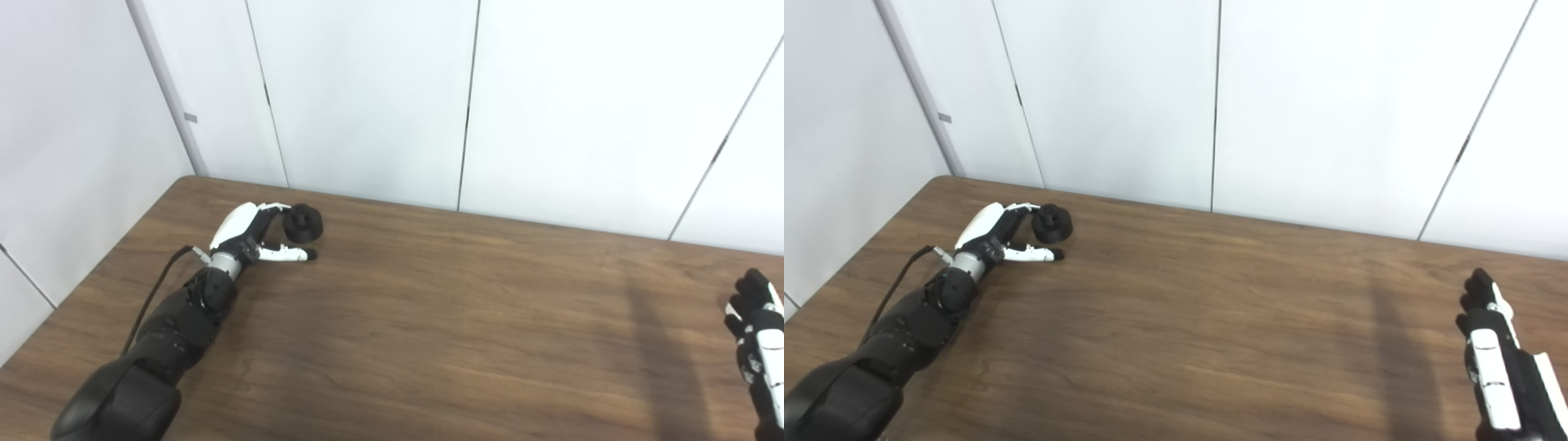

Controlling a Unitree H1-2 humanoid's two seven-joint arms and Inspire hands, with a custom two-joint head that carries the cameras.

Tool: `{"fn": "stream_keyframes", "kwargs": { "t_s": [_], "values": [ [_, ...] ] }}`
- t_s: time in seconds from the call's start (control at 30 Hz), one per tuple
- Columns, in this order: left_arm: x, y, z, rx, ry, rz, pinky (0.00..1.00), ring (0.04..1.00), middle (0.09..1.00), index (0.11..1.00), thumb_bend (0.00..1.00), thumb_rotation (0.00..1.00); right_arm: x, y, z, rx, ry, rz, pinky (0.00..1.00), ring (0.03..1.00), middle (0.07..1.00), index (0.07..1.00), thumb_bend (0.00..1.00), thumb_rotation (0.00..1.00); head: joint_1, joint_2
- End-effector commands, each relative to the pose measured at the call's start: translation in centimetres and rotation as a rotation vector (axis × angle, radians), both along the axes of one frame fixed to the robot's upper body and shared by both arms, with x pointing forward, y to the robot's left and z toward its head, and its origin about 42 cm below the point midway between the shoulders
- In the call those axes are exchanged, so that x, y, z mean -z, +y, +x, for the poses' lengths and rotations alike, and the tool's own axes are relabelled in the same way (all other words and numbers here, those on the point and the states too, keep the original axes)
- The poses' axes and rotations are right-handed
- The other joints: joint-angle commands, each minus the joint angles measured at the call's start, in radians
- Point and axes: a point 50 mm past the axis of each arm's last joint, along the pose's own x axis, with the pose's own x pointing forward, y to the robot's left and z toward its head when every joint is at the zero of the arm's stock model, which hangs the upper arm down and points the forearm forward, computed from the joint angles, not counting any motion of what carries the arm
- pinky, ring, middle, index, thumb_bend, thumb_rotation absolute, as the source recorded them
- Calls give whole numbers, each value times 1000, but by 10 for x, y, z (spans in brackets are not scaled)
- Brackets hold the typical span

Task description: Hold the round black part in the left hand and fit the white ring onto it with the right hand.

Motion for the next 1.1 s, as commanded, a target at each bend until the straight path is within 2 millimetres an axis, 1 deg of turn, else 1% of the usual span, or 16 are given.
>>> {"fn": "stream_keyframes", "kwargs": {
  "t_s": [0.0, 0.17, 0.23, 0.37, 0.53, 0.6, 0.67, 0.7, 0.73, 0.77, 0.8, 0.87, 0.93, 1.03, 1.07],
  "values": [
    [2, 2, 1, -27, 23, -17, 965, 933, 879, 759, 917, 276, -18, 2, -1, -11, -95, -16, 1000, 1000, 1000, 1000, 235, 920, 1, 0],
    [3, -5, 6, -30, 18, -40, 928, 918, 875, 746, 918, 264, -20, 4, -4, -12, -97, -18, 1000, 1000, 1000, 1000, 226, 920, -8, 1],
    [3, -8, 9, -25, 21, -38, 939, 921, 872, 744, 934, 273, -20, 4, -5, -8, -96, -19, 1000, 1000, 1000, 1000, 232, 924, -11, 2],
    [3, -16, 13, -7, 26, -27, 952, 925, 871, 746, 924, 281, -20, 5, -7, -3, -95, -18, 1000, 1000, 1000, 1000, 256, 925, -19, 4],
    [2, -21, 17, -2, 30, -17, 968, 922, 868, 746, 909, 256, -20, 6, -8, 10, -90, -25, 1000, 1000, 1000, 1000, 274, 941, -27, 6],
    [2, -21, 17, 5, 29, -9, 970, 919, 866, 722, 897, 238, -21, 8, -9, 13, -93, -24, 1000, 1000, 1000, 1000, 281, 946, -31, 7],
    [2, -21, 17, 14, 21, -12, 972, 916, 853, 646, 880, 171, -23, 9, -9, 15, -98, -21, 1000, 1000, 1000, 1000, 287, 951, -36, 15],
    [2, -21, 17, 14, 18, -17, 978, 915, 843, 598, 806, 133, -25, 9, -9, 12, -105, -25, 1000, 1000, 1000, 1000, 283, 959, -39, 18],
    [2, -21, 17, 12, 12, -23, 984, 916, 836, 546, 669, 100, -26, 9, -8, 12, -112, -26, 1000, 1000, 1000, 1000, 275, 970, -41, 21],
    [1, -21, 17, 11, 9, -23, 992, 912, 823, 517, 598, 80, -27, 9, -8, 11, -118, -26, 1000, 1000, 1000, 1000, 269, 977, -44, 27],
    [1, -20, 18, 15, 5, -11, 996, 909, 812, 502, 563, 69, -29, 9, -8, 13, -123, -26, 1000, 1000, 1000, 1000, 264, 980, -45, 28],
    [-2, -18, 17, 33, -6, -4, 1000, 896, 781, 487, 532, 56, -34, 9, -8, 19, -132, -20, 1000, 1000, 1000, 1000, 263, 981, -48, 34],
    [-4, -15, 17, 49, -15, -2, 1000, 897, 770, 483, 526, 53, -37, 10, -8, 21, -141, -16, 1000, 1000, 1000, 1000, 281, 978, -49, 34],
    [-9, -11, 17, 71, -24, 12, 1000, 897, 764, 483, 524, 51, -42, 12, -8, 20, -153, -22, 1000, 1000, 1000, 1000, 279, 980, -52, 35],
    [-12, -10, 18, 80, -26, 20, 1000, 895, 756, 482, 524, 51, -43, 13, -7, 20, -157, -23, 1000, 1000, 1000, 1000, 306, 992, -54, 34]
  ]
}}
